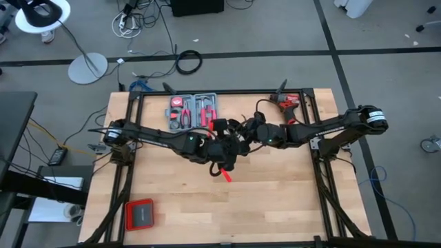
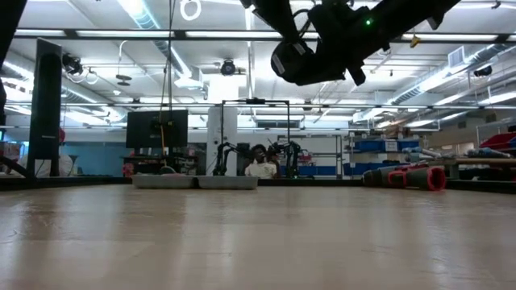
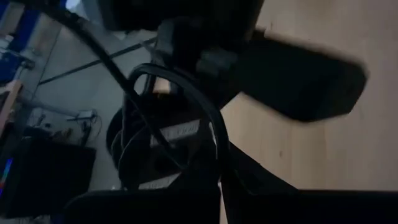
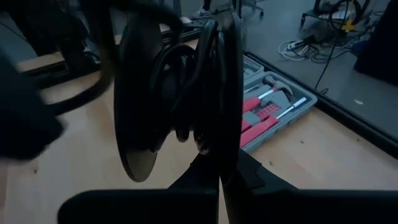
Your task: Coil cords
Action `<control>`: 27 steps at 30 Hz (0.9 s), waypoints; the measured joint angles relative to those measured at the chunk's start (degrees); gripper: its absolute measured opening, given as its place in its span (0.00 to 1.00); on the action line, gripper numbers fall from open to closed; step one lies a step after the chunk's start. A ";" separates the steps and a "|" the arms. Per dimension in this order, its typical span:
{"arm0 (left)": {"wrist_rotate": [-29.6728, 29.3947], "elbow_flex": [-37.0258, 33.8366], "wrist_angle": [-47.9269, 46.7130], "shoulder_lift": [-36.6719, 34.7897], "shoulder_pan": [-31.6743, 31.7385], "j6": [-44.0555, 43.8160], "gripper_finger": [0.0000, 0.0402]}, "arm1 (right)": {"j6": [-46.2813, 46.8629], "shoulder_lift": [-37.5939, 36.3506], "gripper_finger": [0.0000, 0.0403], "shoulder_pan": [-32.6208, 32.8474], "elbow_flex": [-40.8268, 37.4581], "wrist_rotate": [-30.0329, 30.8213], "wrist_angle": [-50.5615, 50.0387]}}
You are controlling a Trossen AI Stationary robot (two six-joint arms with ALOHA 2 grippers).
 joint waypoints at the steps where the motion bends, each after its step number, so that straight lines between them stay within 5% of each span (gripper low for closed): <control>1: -0.50 -0.01 -0.06 0.00 -0.15 -0.04 0.00 | -0.27 -0.33 0.00 0.20 0.00 0.04 -0.03; 27: -1.89 -13.73 16.66 1.49 -2.32 -2.88 0.00 | -1.58 -4.10 0.00 3.17 -0.04 -0.36 3.37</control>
